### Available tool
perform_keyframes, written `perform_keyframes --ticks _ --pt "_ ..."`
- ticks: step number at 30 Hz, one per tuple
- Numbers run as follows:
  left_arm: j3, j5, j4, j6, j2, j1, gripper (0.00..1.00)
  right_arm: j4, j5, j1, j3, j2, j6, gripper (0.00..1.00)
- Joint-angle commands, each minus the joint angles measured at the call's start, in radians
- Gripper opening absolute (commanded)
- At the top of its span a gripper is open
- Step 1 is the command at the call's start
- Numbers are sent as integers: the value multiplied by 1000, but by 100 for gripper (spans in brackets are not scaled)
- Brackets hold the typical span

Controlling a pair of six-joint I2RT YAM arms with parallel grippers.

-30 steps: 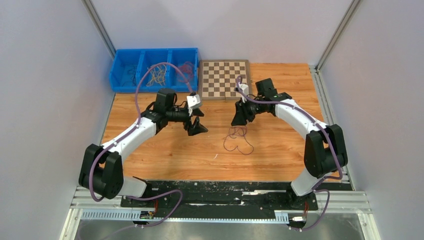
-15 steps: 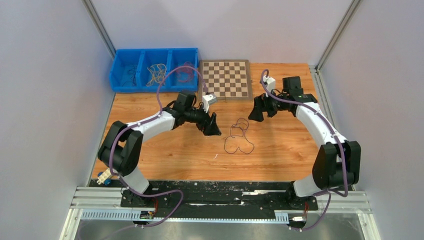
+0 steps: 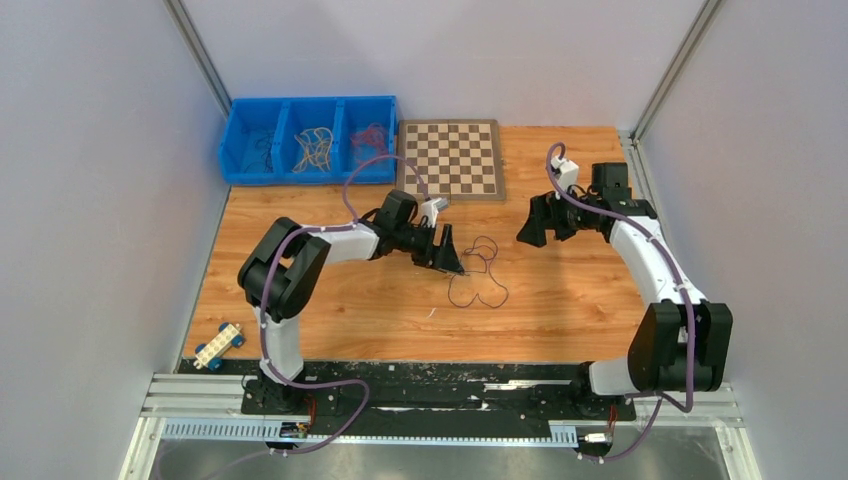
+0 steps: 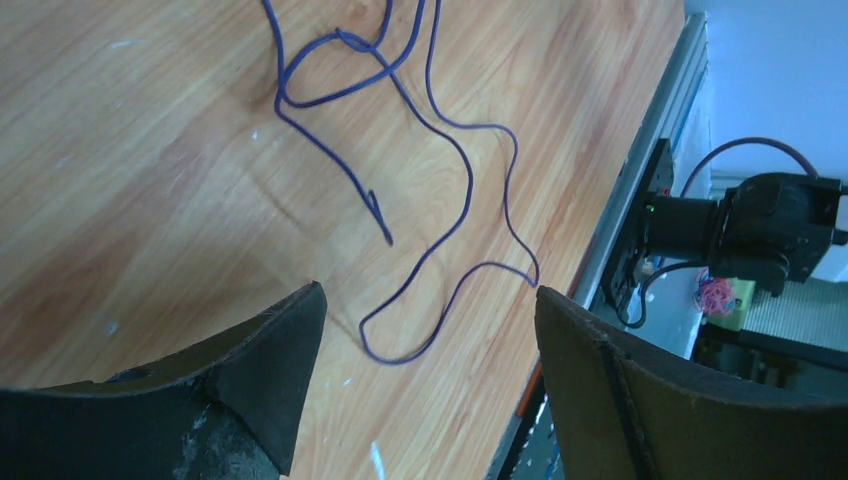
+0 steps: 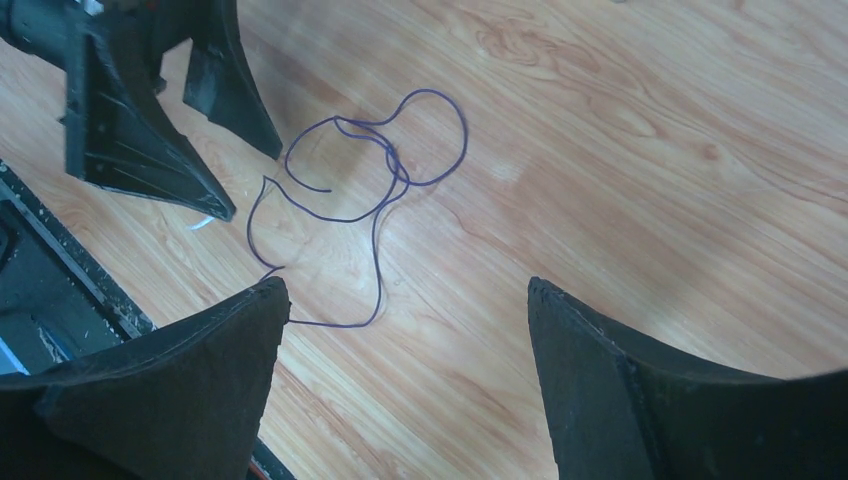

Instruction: Untangle the cables

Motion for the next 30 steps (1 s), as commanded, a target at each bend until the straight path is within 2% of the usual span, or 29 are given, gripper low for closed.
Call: perform_keyframes --ticks 1,10,20,26,30 --pt "76 -73 58 -133 61 -30 83 14 -17 -40 -11 -70 15 88" --pt "203 -259 3 -183 165 -99 76 -33 -6 -78 -15 -149 10 87" --pt "356 -295 10 -225 337 -156 70 -102 30 -90 -26 -237 -31 88" --pt "436 -402 -133 -179 370 -192 64 -108 68 -95 -56 -247 -58 82" --pt "433 -445 -188 -66 325 -216 68 -124 65 -96 -121 -229 -77 78"
